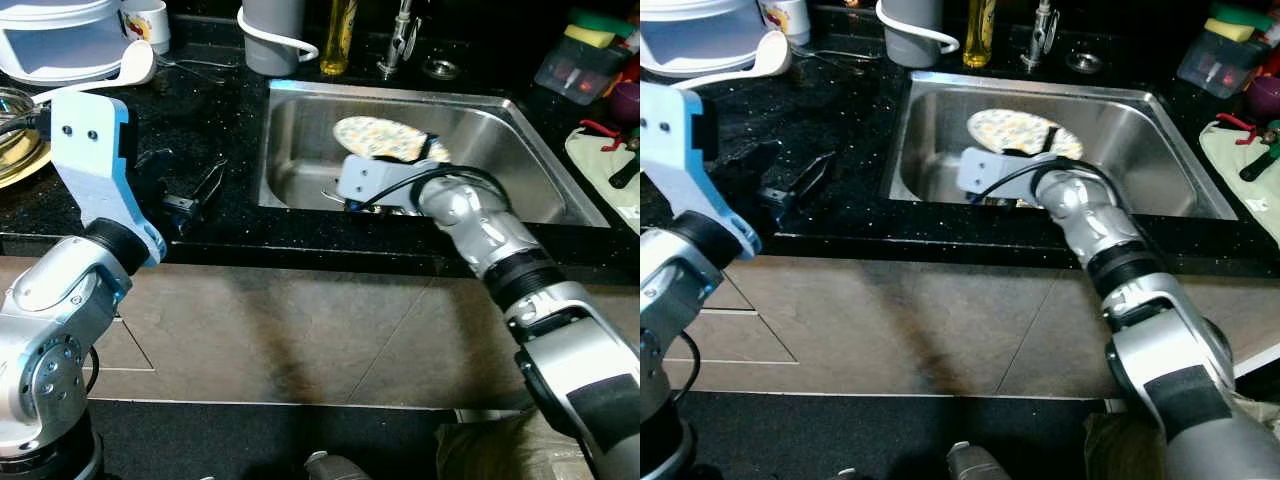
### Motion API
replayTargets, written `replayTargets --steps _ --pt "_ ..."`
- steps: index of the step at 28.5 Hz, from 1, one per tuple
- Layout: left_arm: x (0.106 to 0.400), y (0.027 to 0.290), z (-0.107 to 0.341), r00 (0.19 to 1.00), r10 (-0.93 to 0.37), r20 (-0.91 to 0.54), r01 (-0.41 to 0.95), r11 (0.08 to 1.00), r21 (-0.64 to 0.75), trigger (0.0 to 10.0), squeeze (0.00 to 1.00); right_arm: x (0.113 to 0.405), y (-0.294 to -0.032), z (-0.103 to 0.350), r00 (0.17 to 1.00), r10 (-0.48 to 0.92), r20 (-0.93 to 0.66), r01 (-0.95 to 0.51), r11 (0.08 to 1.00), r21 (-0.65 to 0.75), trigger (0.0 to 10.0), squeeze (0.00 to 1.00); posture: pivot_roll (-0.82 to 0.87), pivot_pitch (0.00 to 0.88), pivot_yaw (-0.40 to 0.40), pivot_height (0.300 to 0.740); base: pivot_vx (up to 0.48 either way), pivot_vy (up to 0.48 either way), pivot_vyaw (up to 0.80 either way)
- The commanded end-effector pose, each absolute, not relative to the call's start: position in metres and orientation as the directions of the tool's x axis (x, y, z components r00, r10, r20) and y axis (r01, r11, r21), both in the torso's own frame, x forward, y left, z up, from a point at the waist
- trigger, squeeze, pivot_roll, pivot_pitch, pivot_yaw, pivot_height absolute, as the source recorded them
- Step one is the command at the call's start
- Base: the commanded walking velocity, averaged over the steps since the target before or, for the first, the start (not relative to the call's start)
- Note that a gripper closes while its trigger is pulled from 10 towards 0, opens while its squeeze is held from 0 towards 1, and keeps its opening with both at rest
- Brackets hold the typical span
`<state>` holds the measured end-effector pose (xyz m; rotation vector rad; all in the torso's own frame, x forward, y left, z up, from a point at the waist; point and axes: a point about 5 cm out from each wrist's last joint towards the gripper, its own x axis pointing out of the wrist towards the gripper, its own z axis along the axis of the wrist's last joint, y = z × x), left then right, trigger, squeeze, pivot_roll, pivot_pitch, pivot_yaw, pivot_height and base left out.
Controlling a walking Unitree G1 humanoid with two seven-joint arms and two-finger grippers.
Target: Kitchen organization
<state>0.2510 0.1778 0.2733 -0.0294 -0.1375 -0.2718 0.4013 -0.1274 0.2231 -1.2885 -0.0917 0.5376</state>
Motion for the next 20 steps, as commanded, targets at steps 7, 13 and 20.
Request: replayTargets --steps 7,13,20 --pt "0.251 0.173 0.271 0.948 -0.287 0.137 0.292 0.956 -0.014 10.0 0.0 0.398 -0.136 0.209 0.825 0.391 -0.407 -0.47 0.074 -0.88 10.0 0.0 0.07 0.052 -0.092 0.732 0.0 0.0 0.0" --pt "0.251 0.171 0.271 0.947 -0.29 0.14 0.295 0.955 -0.015 10.0 0.0 0.392 -0.14 0.207 0.761 0.378 -0.528 -0.575 0.016 -0.818 10.0 0.0 0.07 0.055 -0.092 0.732 0.0 0.0 0.0" --pt "0.251 0.171 0.271 0.947 -0.289 0.139 0.294 0.956 -0.015 10.0 0.0 0.388 -0.142 0.213 0.719 0.38 -0.581 -0.62 -0.027 -0.784 10.0 0.0 0.07 0.061 -0.094 0.732 0.0 0.0 0.0"
